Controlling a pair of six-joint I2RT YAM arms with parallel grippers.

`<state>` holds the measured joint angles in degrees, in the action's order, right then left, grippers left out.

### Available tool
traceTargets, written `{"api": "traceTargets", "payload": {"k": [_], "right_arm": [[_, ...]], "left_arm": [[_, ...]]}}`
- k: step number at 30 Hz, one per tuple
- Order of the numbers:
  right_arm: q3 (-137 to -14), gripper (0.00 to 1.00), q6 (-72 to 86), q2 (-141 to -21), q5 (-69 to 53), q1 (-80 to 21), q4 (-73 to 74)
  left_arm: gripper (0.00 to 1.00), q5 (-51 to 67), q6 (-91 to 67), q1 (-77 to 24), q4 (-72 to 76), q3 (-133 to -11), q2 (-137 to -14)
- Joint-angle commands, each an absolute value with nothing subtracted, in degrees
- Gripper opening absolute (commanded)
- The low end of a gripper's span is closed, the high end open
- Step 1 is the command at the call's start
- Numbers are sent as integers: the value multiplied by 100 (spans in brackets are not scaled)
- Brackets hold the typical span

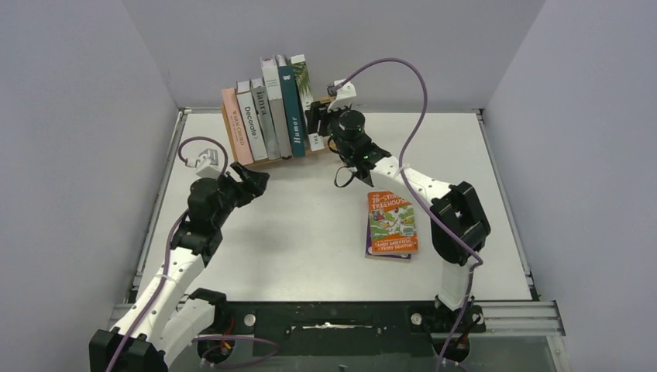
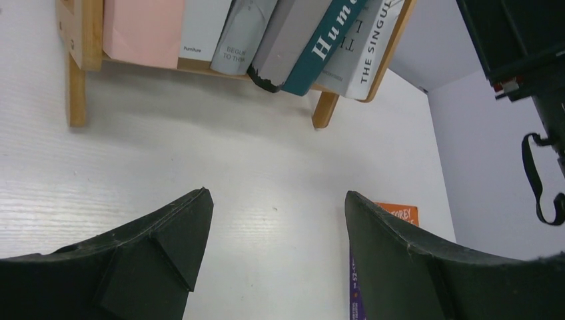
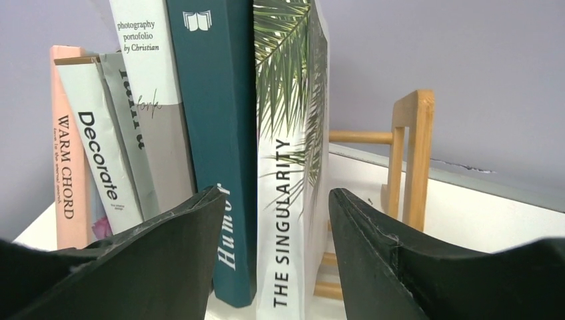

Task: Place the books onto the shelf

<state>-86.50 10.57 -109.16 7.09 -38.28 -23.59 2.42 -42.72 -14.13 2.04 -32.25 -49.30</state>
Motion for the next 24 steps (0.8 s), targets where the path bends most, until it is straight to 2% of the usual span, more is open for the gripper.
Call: {"api": "traceTargets", "payload": {"k": [1,5,11,19,24], "right_arm": [[-8426,59,1362,-10173,670,-3634,-2509],[-8485,59,1571,-9886,509,-3248,-1627],[-8922,60,1227,-9945,328,-2883,-522],[-9388,61,1078,-10593,-391,-2428,28],[-9564,68,1097,-10859,-744,-2282,55]], "left_arm": [[73,-485,-4146,-1375,540,-3719,-4969],[73,-1230,-4101,-1363,423,-4088,-5120],[73,-1462,-3953,-1345,523,-4535,-5532],[75,-1564,-3453,-1280,130,-5657,-6260],[75,-1366,-3460,-1250,97,-5829,-6370]]}}
